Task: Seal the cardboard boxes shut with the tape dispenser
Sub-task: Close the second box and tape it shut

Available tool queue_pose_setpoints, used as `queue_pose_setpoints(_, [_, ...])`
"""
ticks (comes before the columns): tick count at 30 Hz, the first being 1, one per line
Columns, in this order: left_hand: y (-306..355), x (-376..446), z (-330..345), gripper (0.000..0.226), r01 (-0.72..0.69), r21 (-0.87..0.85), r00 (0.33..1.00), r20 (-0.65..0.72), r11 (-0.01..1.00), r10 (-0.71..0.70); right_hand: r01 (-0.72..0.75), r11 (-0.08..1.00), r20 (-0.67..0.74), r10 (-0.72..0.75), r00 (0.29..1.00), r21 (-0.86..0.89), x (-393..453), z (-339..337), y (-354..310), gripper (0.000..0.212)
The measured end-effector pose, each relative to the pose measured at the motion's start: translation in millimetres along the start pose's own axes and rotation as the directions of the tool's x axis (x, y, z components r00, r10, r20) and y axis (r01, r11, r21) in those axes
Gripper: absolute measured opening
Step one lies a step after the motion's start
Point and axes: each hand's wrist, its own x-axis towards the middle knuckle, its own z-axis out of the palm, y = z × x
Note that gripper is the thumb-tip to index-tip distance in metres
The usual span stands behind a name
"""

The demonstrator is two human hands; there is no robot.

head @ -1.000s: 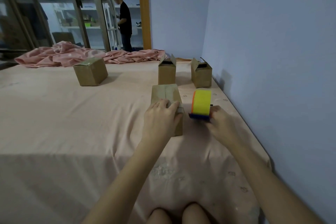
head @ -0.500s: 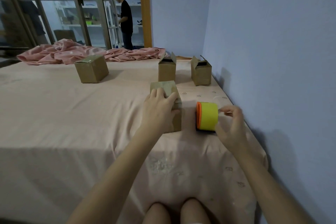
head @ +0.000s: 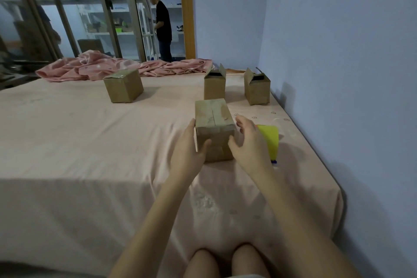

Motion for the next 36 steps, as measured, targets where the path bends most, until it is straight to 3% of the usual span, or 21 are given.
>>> queue_pose_setpoints(7, [4.7, -0.1, 10.3, 0.041, -0.029, -0.115, 0.994, -0.110, 0.993, 0.016, 0.019, 1.000, -0.091, -0.018, 0.996, 0.001, 0.3, 11.7, 0.4, 0.051])
queue_pose_setpoints(10, [4.3, -0.5, 10.6, 0.040, -0.035, -0.119, 0.994, -0.109, 0.992, 0.022, 0.042, 0.990, -0.117, -0.058, 0.991, -0.134, -1.0, 13.2, 2.4, 0.054])
queue_pose_setpoints(14, [1.9, -0.8, 10.2, 0.041, -0.025, -0.136, 0.995, -0.099, 0.990, 0.012, 0.159, 0.932, -0.216, -0.237, 0.947, -0.325, -7.1, 18.4, 5.3, 0.056])
queue_pose_setpoints(16, [1.2, -0.9, 10.8, 0.040, -0.026, -0.146, 0.995, -0.099, 0.989, 0.011, 0.158, 0.933, -0.211, -0.234, 0.949, -0.324, -10.9, 23.6, 6.3, 0.059])
queue_pose_setpoints(20, [0.3, -2.5, 14.6, 0.041, -0.029, -0.149, 0.994, -0.110, 0.988, 0.013, 0.071, 0.983, -0.173, -0.100, 0.980, -0.169, -18.2, 35.0, 5.8, 0.063])
queue_pose_setpoints(24, [-1.3, -4.0, 13.8, 0.045, 0.000, -0.157, 0.993, -0.114, 0.988, -0.019, -0.041, 0.991, -0.157, 0.061, 0.986, 0.128, -24.7, 43.1, 2.5, 0.062])
queue_pose_setpoints(28, [-1.0, -8.5, 15.5, 0.061, 0.067, -0.155, 0.997, -0.024, 0.986, -0.072, -0.149, 0.919, 0.003, 0.159, 0.987, 0.365, -32.6, 47.1, -4.2, 0.080])
queue_pose_setpoints(30, [2.5, -7.1, 17.7, 0.071, 0.100, -0.253, 0.995, 0.038, 0.962, -0.094, -0.214, 0.837, 0.094, 0.193, 0.977, 0.503, -31.2, 43.6, -5.2, 0.083])
queue_pose_setpoints(33, [7.9, -11.0, 16.0, 0.073, 0.109, -0.419, 0.994, 0.057, 0.901, -0.093, -0.275, 0.755, 0.194, 0.197, 0.961, 0.595, -28.6, 33.3, -4.8, 0.079])
queue_pose_setpoints(36, [6.1, -12.0, 0.2, 0.057, 0.155, -0.480, 0.987, 0.116, 0.863, -0.113, -0.287, 0.698, 0.212, 0.195, 0.958, 0.656, -27.3, 18.6, 1.4, 0.060])
